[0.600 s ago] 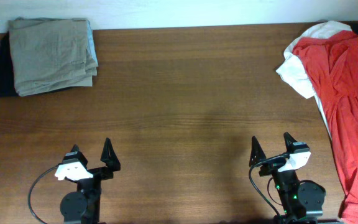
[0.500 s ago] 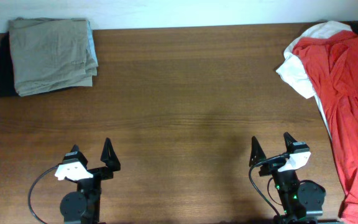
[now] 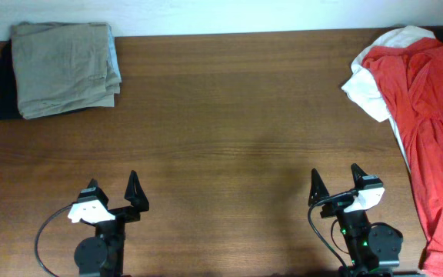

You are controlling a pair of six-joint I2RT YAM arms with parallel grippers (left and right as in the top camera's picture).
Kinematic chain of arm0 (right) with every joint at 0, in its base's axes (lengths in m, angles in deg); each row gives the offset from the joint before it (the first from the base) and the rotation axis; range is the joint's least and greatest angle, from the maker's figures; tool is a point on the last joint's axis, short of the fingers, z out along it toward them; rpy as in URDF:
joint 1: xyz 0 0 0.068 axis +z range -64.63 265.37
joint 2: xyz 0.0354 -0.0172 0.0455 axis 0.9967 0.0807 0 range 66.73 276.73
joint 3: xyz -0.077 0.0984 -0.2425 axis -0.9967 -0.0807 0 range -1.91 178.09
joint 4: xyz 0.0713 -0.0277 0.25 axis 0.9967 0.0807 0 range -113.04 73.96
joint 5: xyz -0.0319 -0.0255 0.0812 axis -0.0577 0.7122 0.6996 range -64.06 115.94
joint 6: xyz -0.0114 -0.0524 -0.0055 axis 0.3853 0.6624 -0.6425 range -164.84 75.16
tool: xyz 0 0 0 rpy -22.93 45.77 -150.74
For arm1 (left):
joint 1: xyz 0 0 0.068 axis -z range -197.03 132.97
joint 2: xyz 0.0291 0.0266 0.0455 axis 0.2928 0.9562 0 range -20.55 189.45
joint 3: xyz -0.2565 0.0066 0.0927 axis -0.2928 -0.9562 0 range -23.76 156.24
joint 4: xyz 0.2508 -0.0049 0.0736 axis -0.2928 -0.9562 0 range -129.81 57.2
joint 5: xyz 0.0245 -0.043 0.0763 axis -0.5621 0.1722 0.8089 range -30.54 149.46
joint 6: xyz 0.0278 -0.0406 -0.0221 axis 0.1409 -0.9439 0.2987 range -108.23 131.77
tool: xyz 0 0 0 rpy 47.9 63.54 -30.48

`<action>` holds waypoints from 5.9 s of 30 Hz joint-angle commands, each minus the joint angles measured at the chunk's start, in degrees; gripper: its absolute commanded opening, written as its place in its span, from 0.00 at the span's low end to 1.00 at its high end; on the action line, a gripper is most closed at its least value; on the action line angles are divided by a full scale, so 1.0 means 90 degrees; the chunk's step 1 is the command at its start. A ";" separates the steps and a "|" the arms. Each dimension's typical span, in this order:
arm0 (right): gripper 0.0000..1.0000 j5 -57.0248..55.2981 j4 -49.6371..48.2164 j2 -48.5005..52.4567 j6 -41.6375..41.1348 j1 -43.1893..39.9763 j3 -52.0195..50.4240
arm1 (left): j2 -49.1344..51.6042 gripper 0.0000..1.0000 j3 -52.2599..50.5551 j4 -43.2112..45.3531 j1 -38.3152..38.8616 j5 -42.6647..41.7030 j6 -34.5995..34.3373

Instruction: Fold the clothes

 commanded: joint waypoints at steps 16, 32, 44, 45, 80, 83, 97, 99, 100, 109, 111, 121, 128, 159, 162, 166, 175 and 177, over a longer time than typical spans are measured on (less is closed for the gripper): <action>0.99 0.2521 -0.1574 -0.0024 -0.2968 0.0034 -0.0034 | -0.0032 0.99 -0.0036 -0.0007 -0.0027 0.0068 0.0032; 0.98 -0.1345 0.1022 0.7283 0.0073 -0.0401 0.7157 | -0.0032 0.99 -0.0036 -0.0007 -0.0027 0.0068 0.0032; 0.95 -0.1770 0.4413 1.2468 0.1212 -0.3128 1.1528 | -0.0032 0.99 -0.0036 -0.0007 -0.0027 0.0068 0.0032; 0.94 -0.1897 0.4430 1.2716 0.1239 -0.3191 1.1528 | -0.0032 0.99 -0.0036 -0.0007 -0.0027 0.0068 0.0032; 0.04 -0.3043 0.3825 1.4515 0.1848 -0.3395 1.1657 | -0.0029 0.99 -0.0036 -0.0007 -0.0027 0.0068 0.0032; 0.04 -0.3060 0.4153 1.4132 0.1161 -0.3385 1.1948 | -0.0032 0.99 -0.0036 -0.0007 -0.0027 0.0068 0.0032; 0.04 -0.0877 0.4357 1.1237 0.0799 0.3332 1.2563 | -0.0032 0.99 -0.0036 -0.0007 -0.0027 0.0068 0.0032; 0.04 -0.0882 0.4308 1.1312 0.0801 0.4520 1.2563 | -0.0032 0.99 -0.0036 -0.0007 -0.0027 0.0068 0.0032; 0.04 -0.0877 0.4282 1.1293 0.0799 0.5100 1.2631 | -0.0032 0.99 -0.0036 -0.0007 -0.0027 0.0068 0.0032; 0.99 -0.1175 0.5391 1.1363 0.0823 0.5221 1.4027 | -0.0032 0.99 -0.0036 -0.0007 -0.0027 0.0068 0.0032; 0.99 -0.1178 0.5612 1.1366 0.0818 0.4673 1.4027 | -0.0029 0.99 -0.0036 -0.0005 -0.0027 0.0068 0.0032; 0.99 -0.0811 0.8631 1.1980 0.0726 0.1644 1.3988 | -0.0032 0.99 -0.0036 -0.0007 -0.0027 0.0068 0.0034; 0.99 -0.0294 0.8667 1.3911 -0.0520 0.1610 1.3988 | -0.0029 0.99 -0.0029 0.0585 -0.0024 -0.2484 -0.0874; 0.99 -0.0682 0.8046 1.4343 -0.0612 0.1608 1.3991 | 1.0550 0.71 0.6404 -0.5588 0.3213 -0.0308 -0.0474; 0.99 -0.0746 0.8048 1.4343 -0.0612 0.1608 1.3991 | 1.0550 0.43 0.6404 -0.5525 0.3213 -0.0296 -0.0474; 0.99 -0.0867 0.8048 1.4343 -0.0612 0.1608 1.3991 | 1.0550 0.02 0.6407 -0.5525 0.3213 -0.0287 -0.0471; 0.99 -0.0704 0.7800 1.4702 -0.0634 0.1450 1.3775 | 0.9391 0.01 0.8740 -0.7961 0.2538 0.1358 -0.1231; 0.99 -0.0340 0.7754 1.4702 -0.0631 0.1450 1.3704 | 0.8682 0.01 0.8854 -0.7956 0.2538 0.1358 -0.1234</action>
